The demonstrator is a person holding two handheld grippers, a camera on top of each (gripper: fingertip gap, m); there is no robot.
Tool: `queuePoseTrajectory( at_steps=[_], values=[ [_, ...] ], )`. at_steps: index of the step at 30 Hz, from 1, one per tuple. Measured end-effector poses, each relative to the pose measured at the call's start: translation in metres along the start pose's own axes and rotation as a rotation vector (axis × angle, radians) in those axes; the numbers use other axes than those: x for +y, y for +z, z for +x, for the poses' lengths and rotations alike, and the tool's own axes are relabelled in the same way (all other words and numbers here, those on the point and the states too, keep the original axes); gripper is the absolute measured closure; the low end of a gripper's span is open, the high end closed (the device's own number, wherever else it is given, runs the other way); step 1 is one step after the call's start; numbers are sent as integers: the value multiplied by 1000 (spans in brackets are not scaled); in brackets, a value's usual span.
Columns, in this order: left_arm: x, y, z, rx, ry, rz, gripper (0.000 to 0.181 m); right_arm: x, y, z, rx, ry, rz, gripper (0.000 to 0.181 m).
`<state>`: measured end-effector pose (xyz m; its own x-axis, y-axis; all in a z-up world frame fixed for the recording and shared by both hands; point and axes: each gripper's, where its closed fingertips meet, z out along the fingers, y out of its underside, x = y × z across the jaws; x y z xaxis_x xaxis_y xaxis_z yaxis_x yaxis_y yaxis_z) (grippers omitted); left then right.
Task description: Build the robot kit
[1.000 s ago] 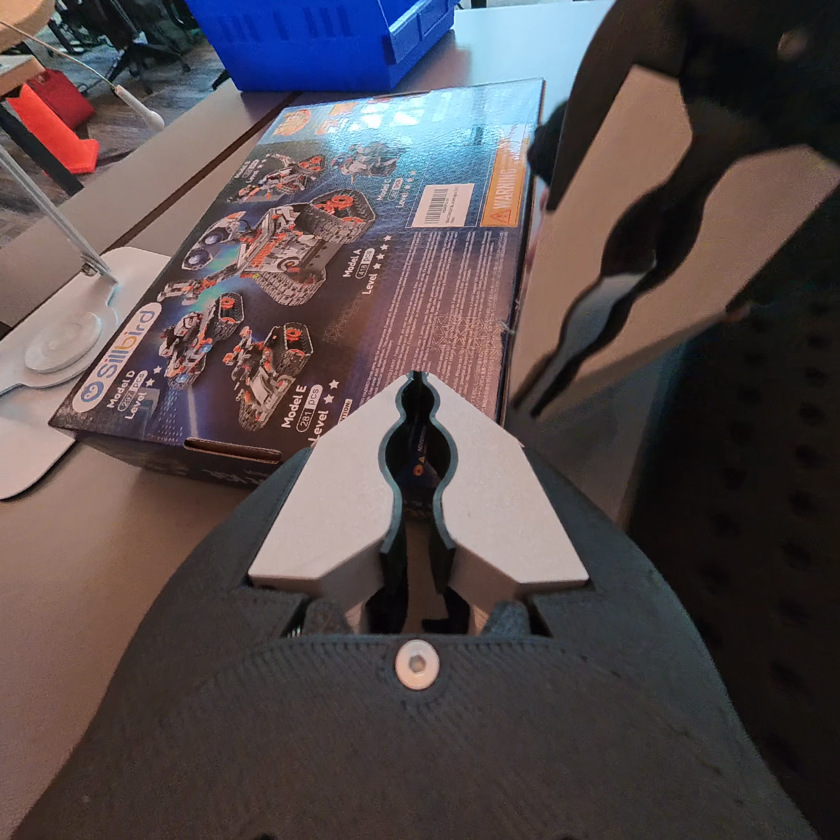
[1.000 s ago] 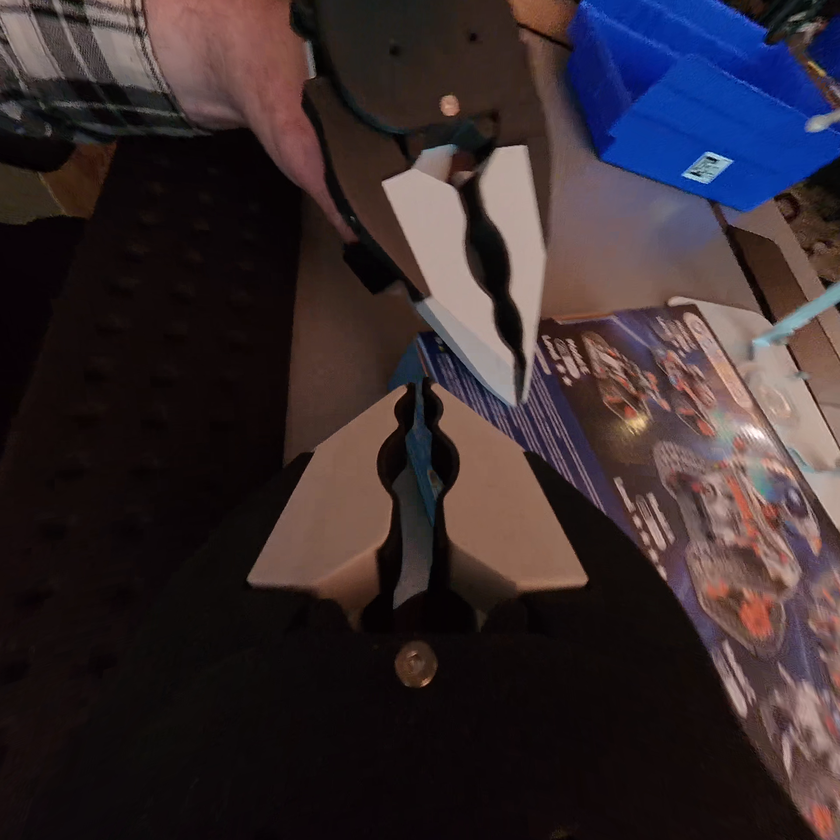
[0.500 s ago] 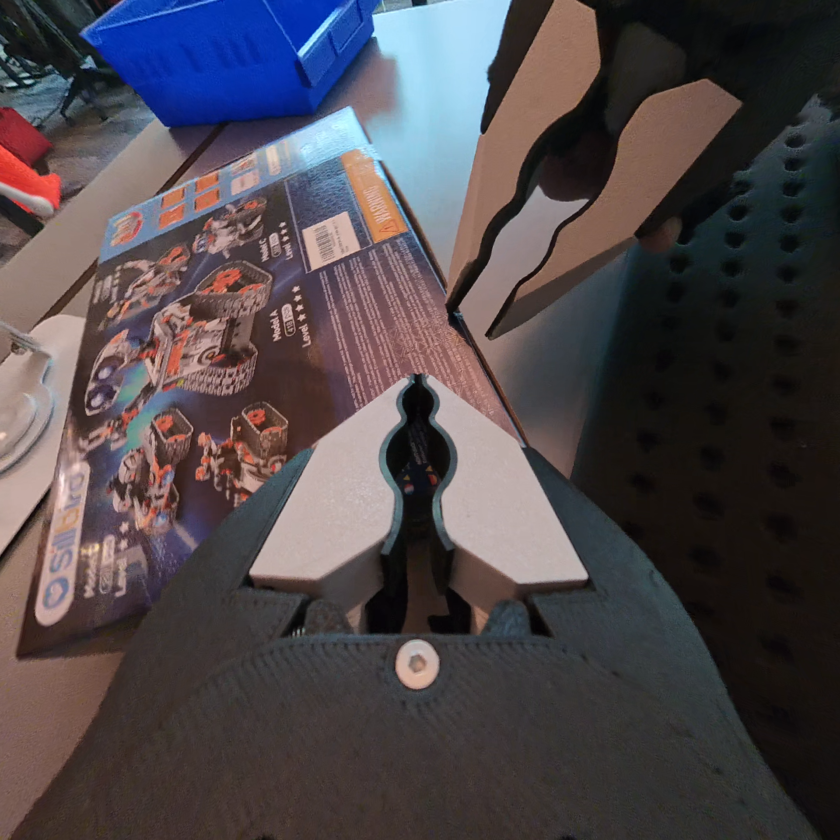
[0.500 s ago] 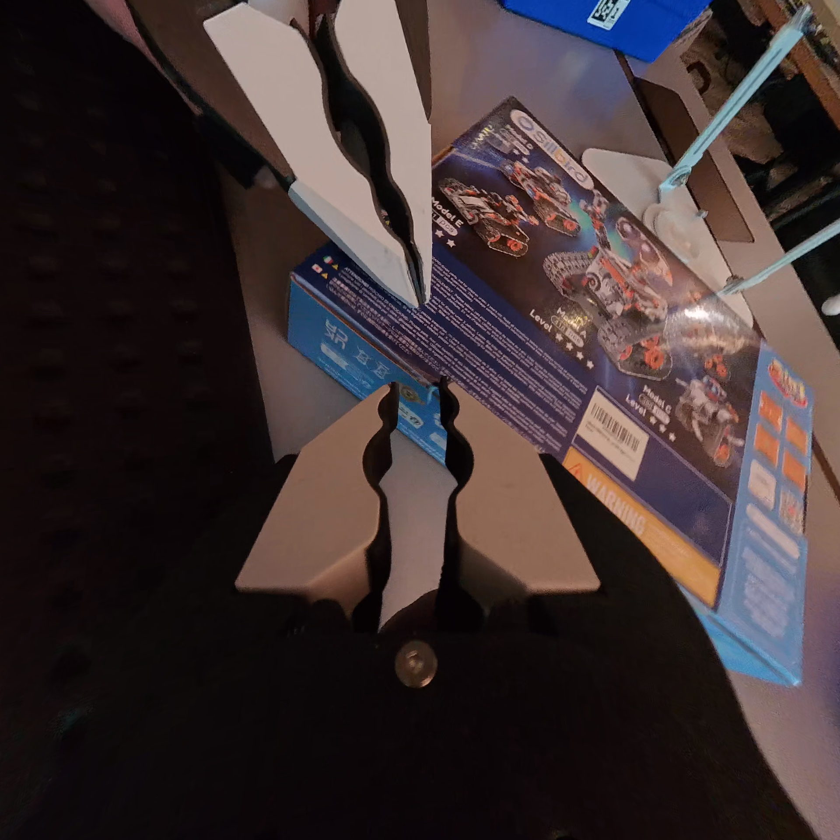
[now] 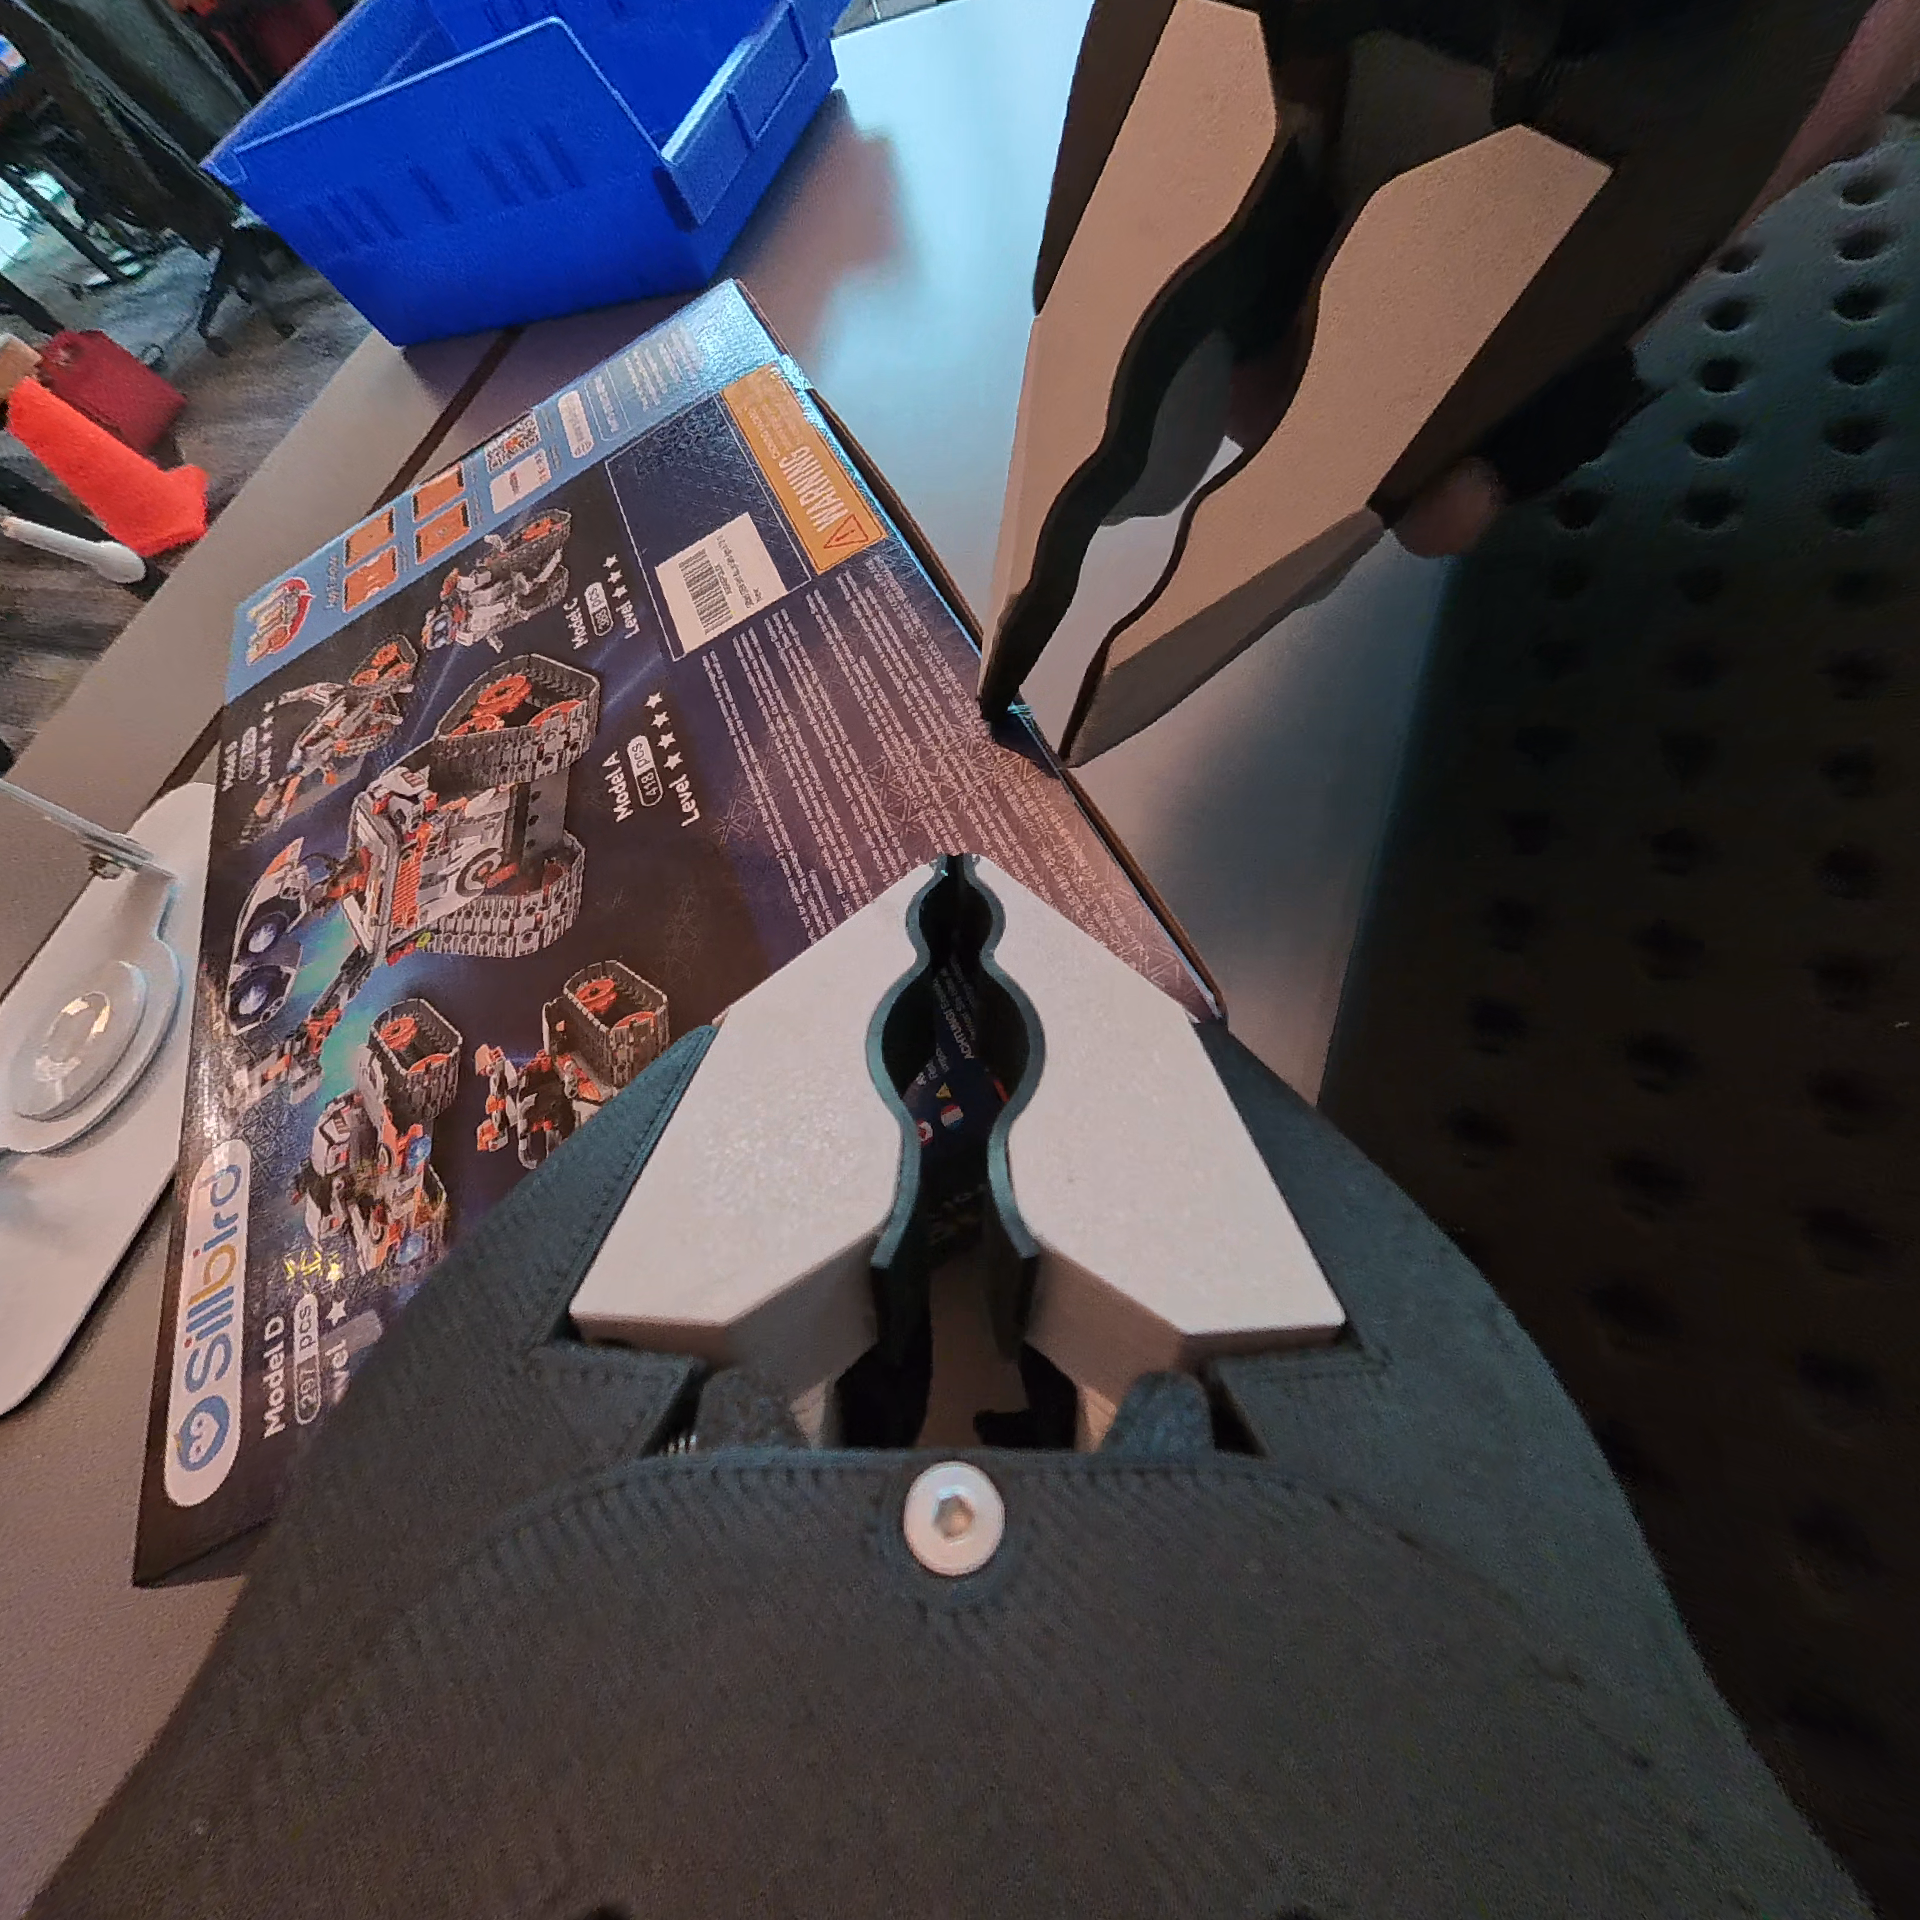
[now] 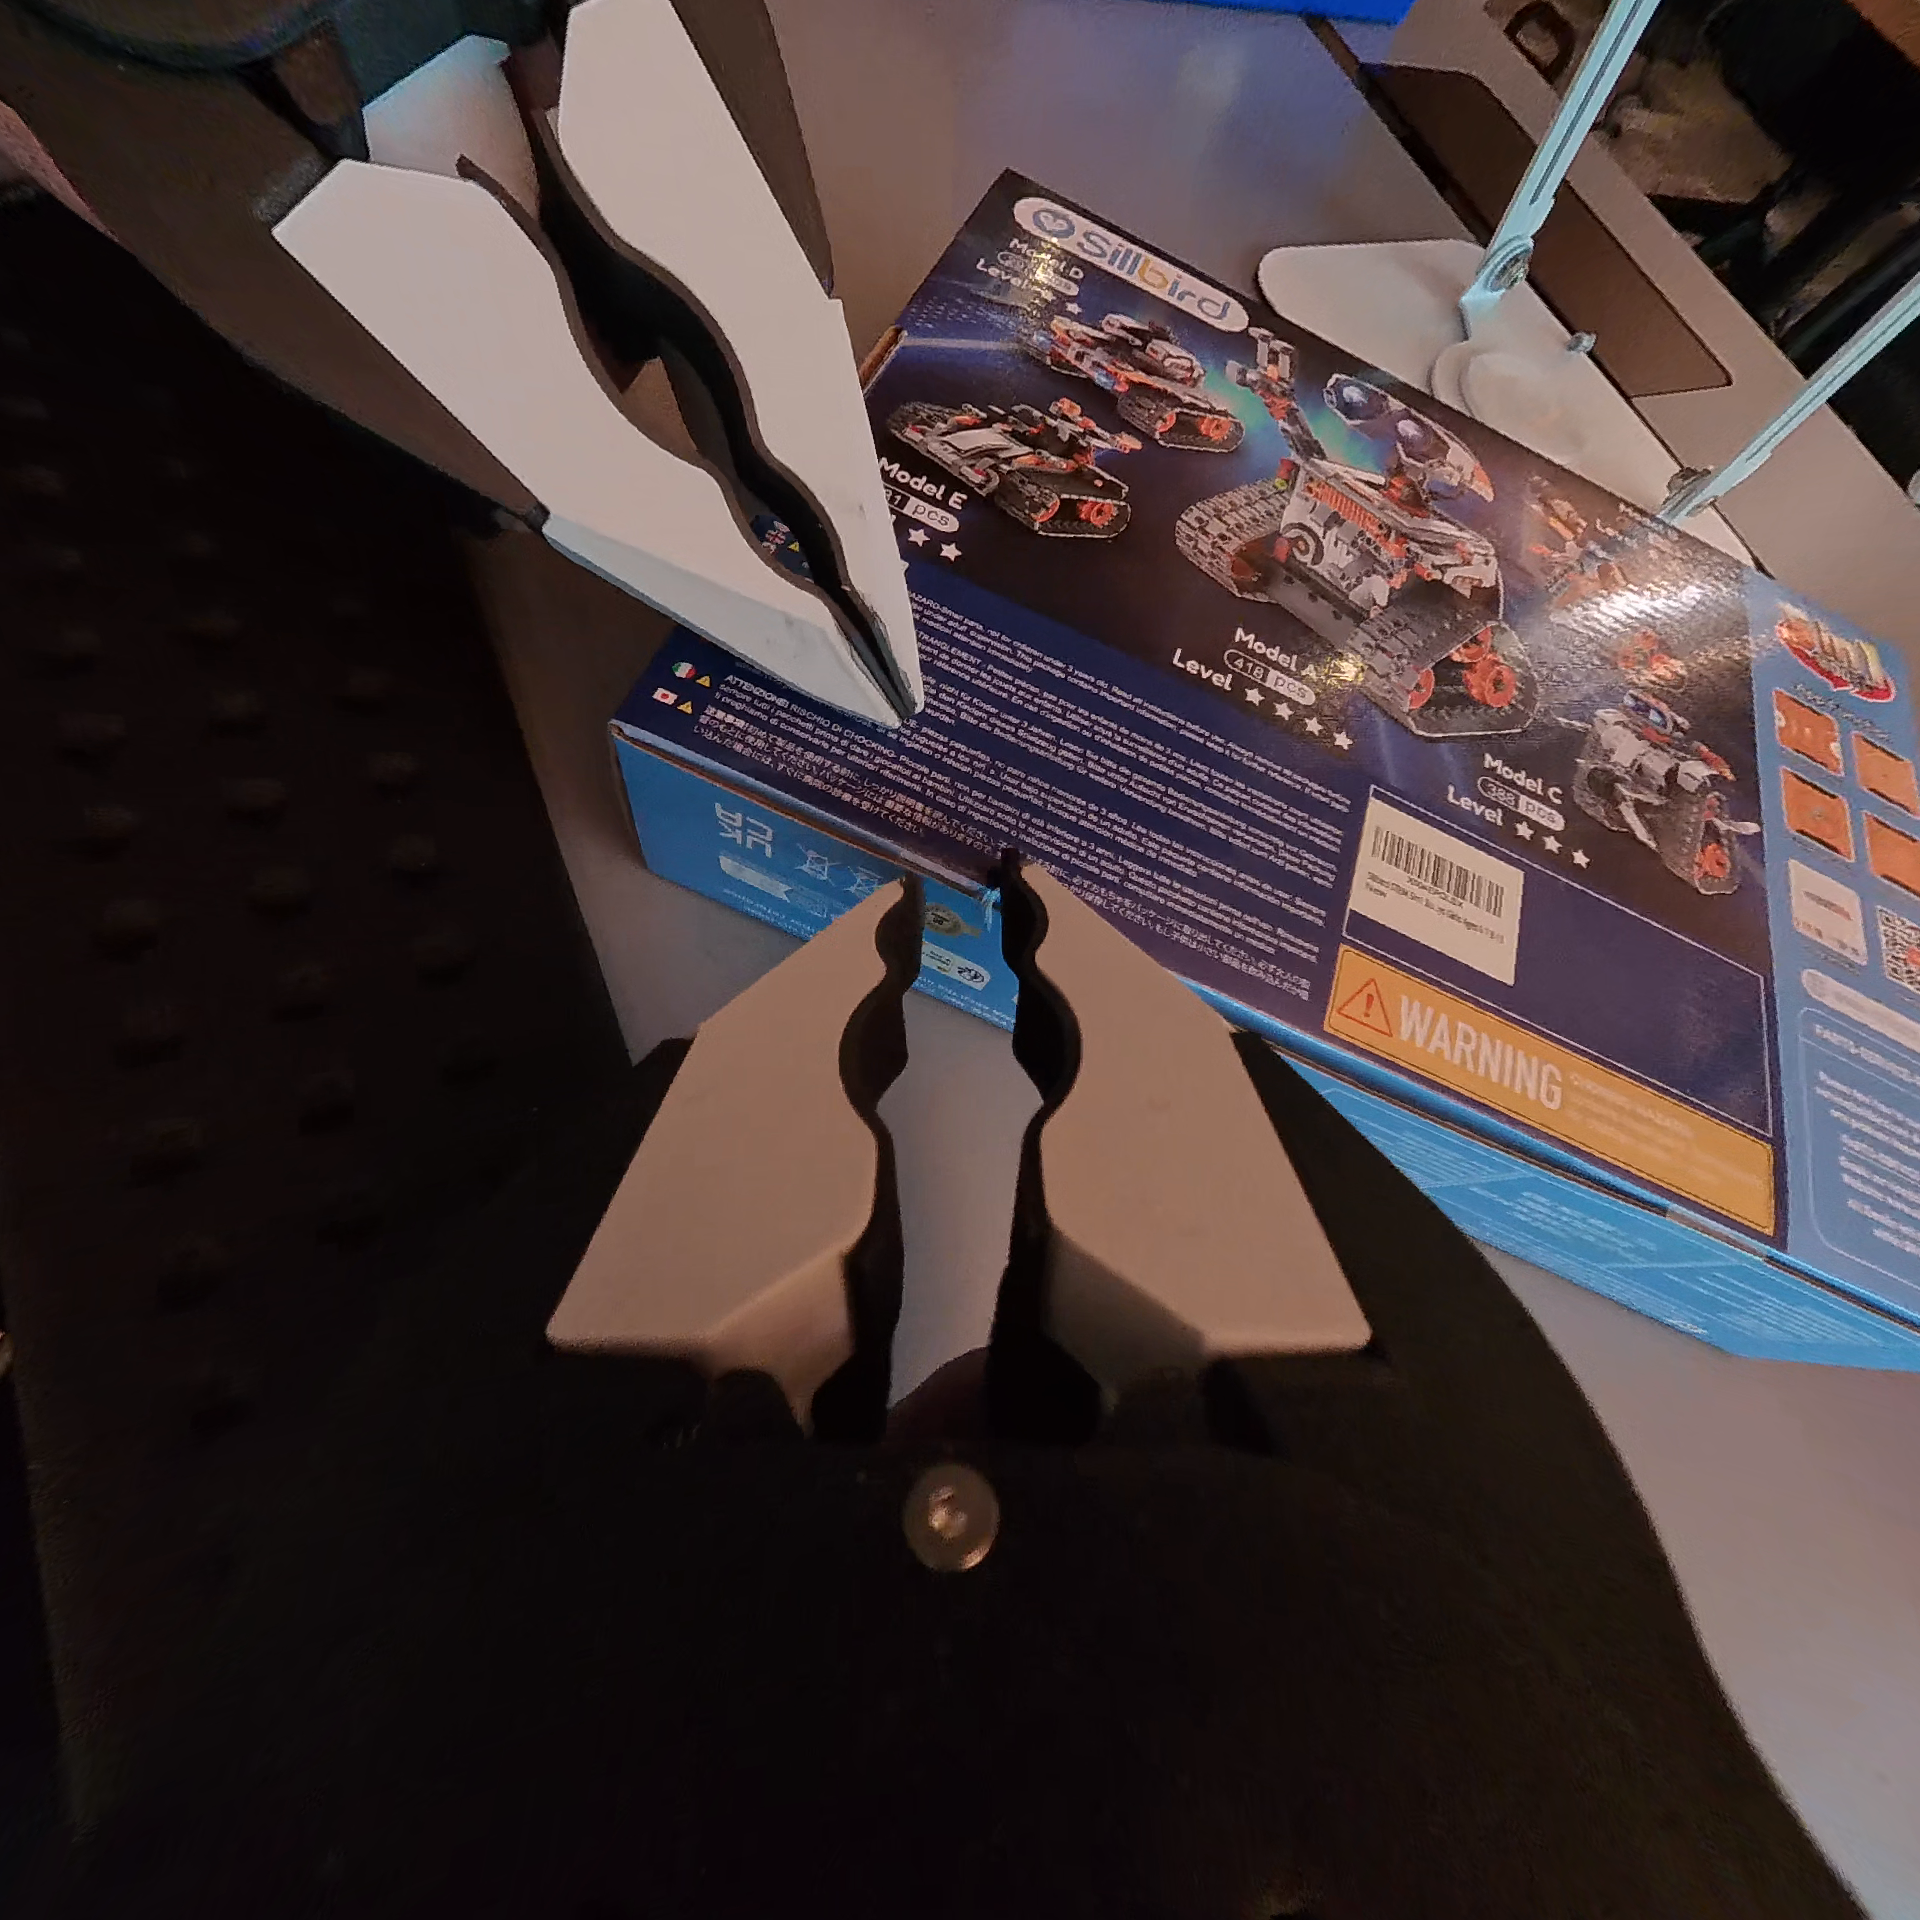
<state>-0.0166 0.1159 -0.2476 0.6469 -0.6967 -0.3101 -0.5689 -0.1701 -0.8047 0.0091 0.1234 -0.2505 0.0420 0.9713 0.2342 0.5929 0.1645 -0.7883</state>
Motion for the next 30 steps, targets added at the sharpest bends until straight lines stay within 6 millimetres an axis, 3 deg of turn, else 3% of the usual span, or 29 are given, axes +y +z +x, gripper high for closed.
queuePoseTrajectory(
  at_steps=[12, 14, 19, 22, 25, 30],
  values=[
    [1, 0, 0, -26, 13, 7, 181, -2, 0, -5, 13, -34, 54, 181],
    [1, 0, -2, -33, 14, 11, 181, -3, 1, -10, 9, -29, 77, 181],
    [1, 0, -2, -18, -1, 17, 181, -4, 0, 1, 50, 54, 105, 178],
    [1, 0, -2, -12, 1, 18, 181, -5, -5, 11, 65, 121, 120, 168],
    [1, 0, -2, -13, 1, 18, 181, -2, 2, 8, 53, 119, 89, 160],
    [1, 0, -2, -16, 3, 17, 181, -4, 3, 2, 16, 112, 55, 169]
  ],
)
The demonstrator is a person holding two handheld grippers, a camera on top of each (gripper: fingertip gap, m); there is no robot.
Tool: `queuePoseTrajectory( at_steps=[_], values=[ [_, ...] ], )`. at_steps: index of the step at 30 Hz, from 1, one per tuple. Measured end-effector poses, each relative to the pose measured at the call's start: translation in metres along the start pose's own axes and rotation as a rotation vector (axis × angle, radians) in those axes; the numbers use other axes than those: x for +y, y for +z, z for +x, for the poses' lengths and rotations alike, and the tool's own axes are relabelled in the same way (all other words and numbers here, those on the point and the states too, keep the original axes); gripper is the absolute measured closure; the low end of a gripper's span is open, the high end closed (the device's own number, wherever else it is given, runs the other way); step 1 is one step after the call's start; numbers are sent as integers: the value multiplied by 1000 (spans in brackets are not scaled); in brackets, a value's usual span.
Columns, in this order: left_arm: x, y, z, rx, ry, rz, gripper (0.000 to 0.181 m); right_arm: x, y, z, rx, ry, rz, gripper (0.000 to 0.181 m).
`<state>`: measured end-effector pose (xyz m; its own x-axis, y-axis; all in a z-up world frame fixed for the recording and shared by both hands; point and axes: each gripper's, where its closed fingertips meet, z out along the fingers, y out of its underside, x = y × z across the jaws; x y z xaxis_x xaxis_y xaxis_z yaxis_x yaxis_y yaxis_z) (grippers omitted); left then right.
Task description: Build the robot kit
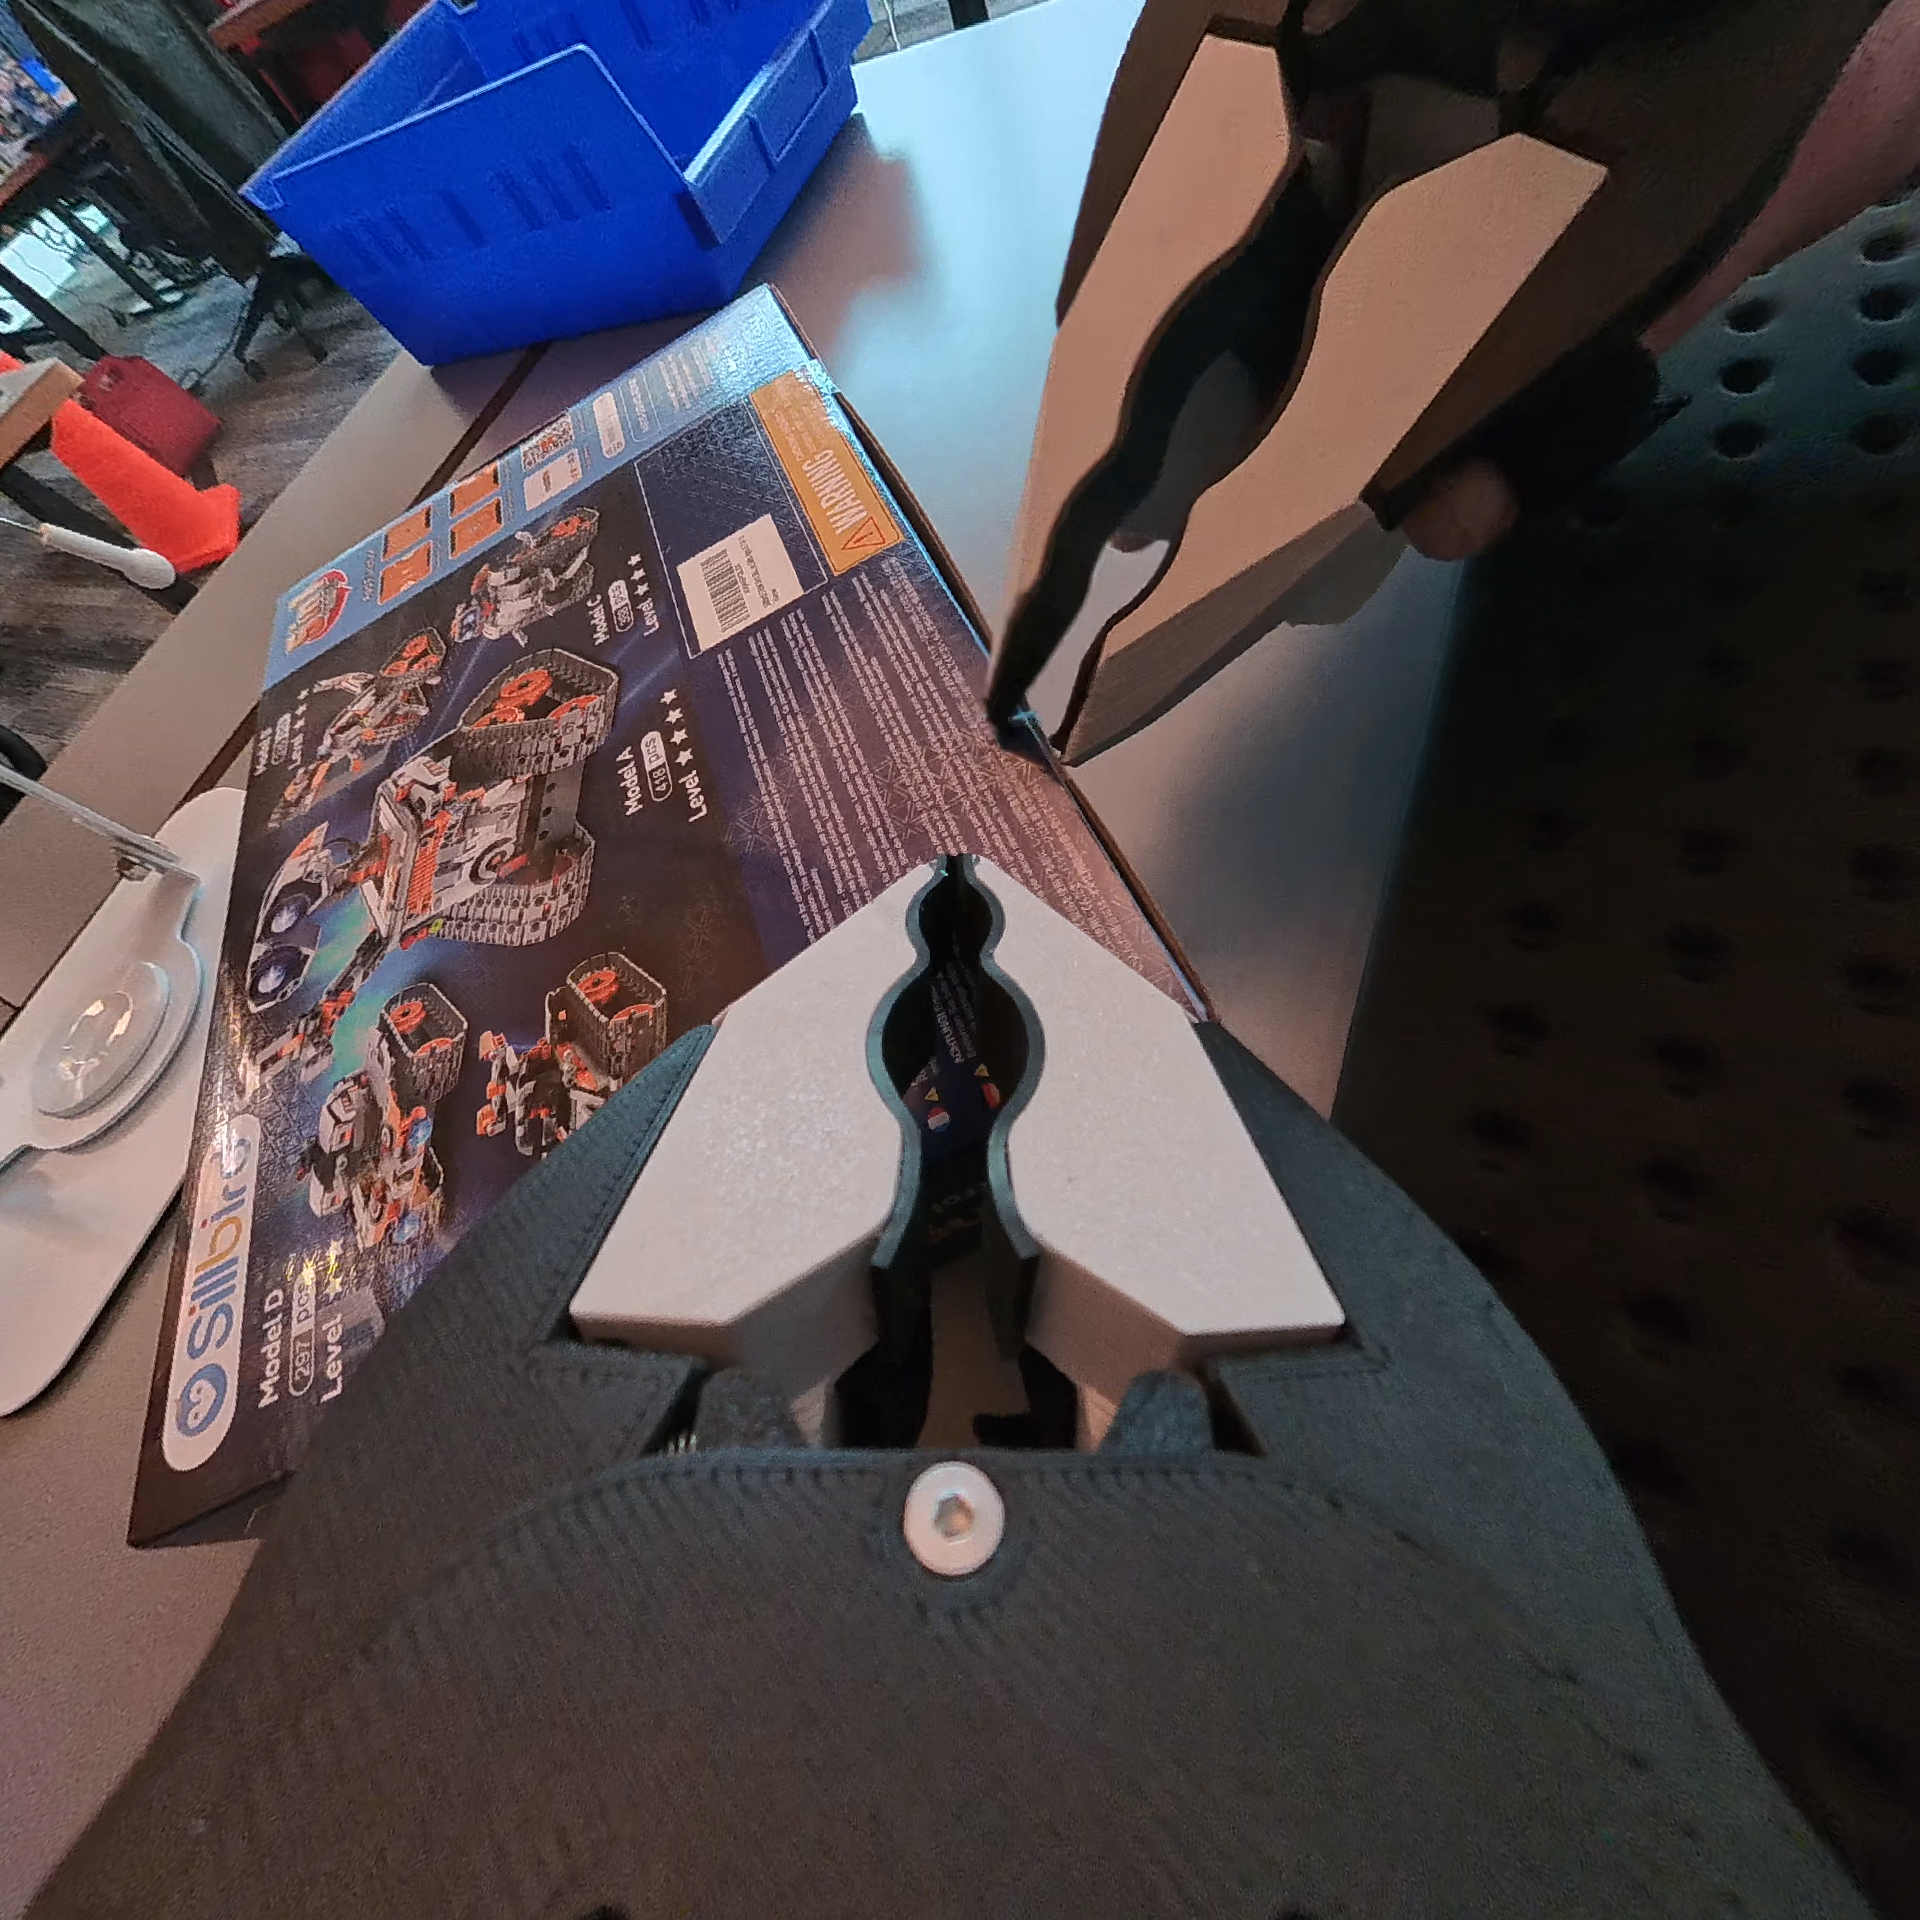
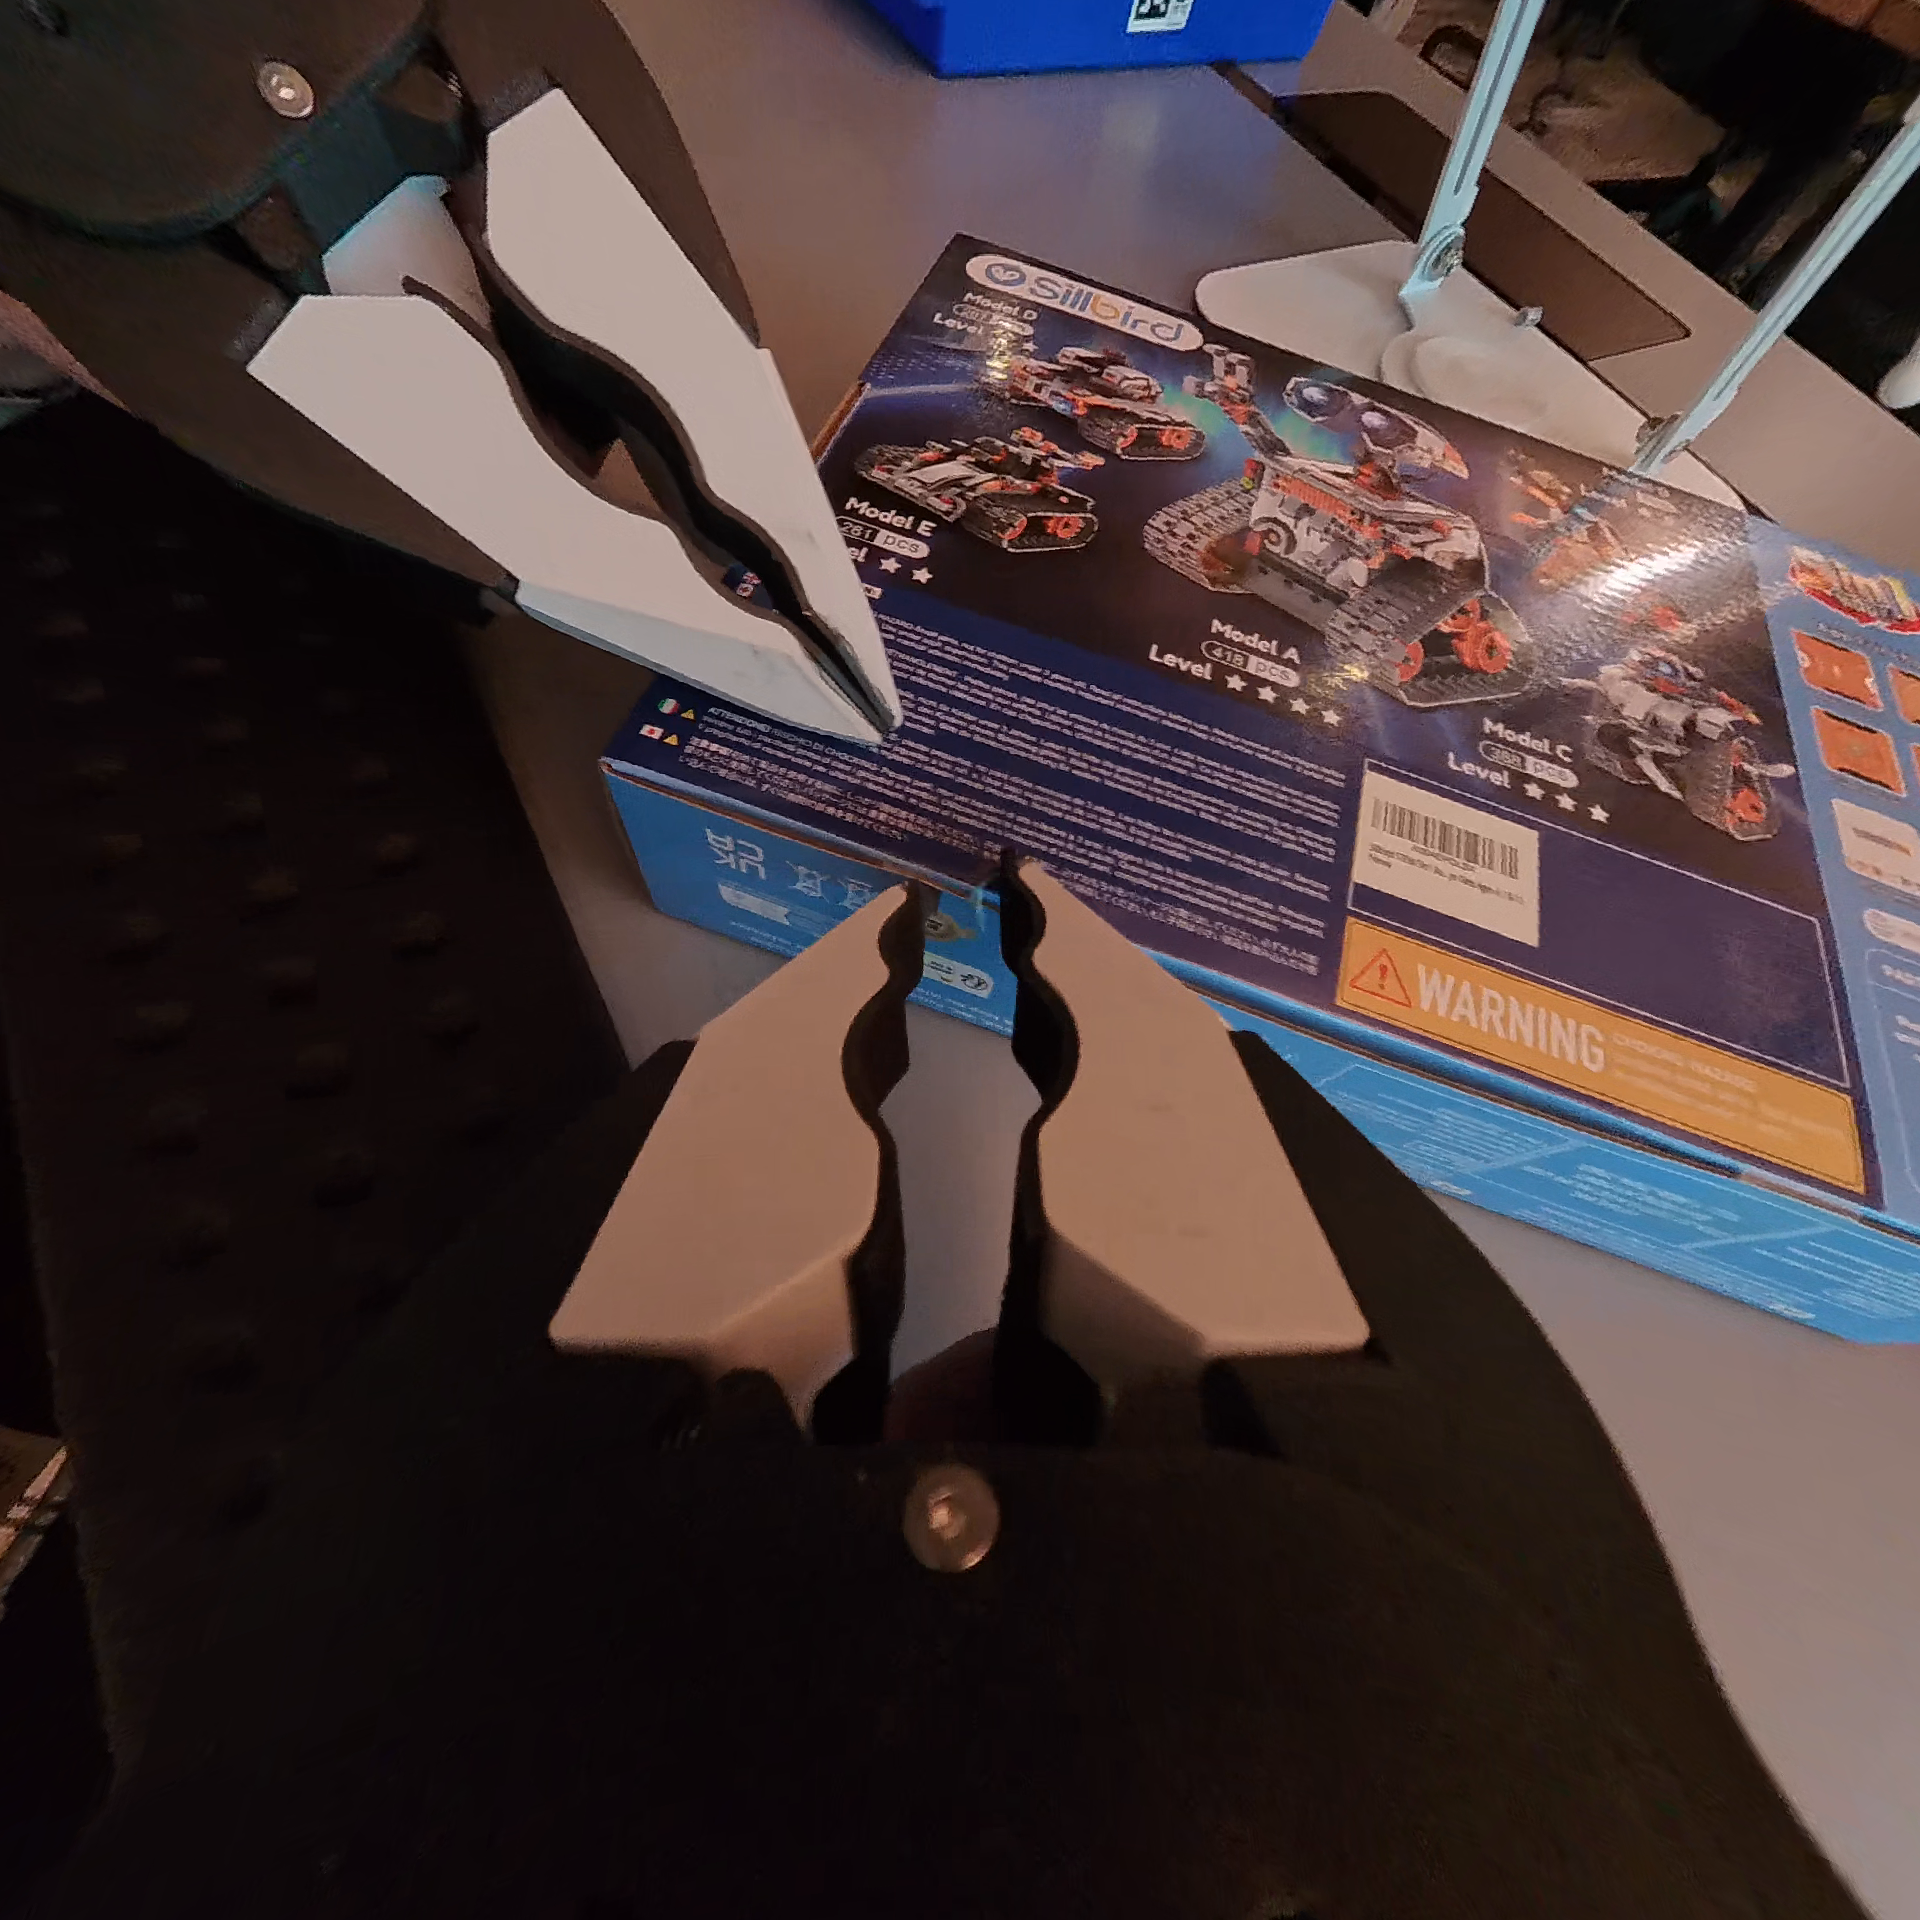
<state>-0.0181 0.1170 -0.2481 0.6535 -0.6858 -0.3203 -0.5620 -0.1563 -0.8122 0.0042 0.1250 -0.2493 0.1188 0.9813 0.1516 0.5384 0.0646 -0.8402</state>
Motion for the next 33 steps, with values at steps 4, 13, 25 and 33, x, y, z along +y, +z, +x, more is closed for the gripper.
queuePoseTrajectory(
  at_steps=[4, 13, 25, 33],
  values=[
    [0, 1, 0, -8, 12, -4, 181, 0, 2, 0, -13, 11, -23, 171],
    [0, 1, 0, -7, 18, -8, 181, -1, 1, 1, -29, 10, -42, 175],
    [-1, 1, -1, -6, 17, -8, 181, -1, 0, 5, 14, 86, -38, 163],
    [-1, 2, 0, -7, 29, -13, 181, -1, 3, 1, -16, 64, -81, 172]
  ],
)
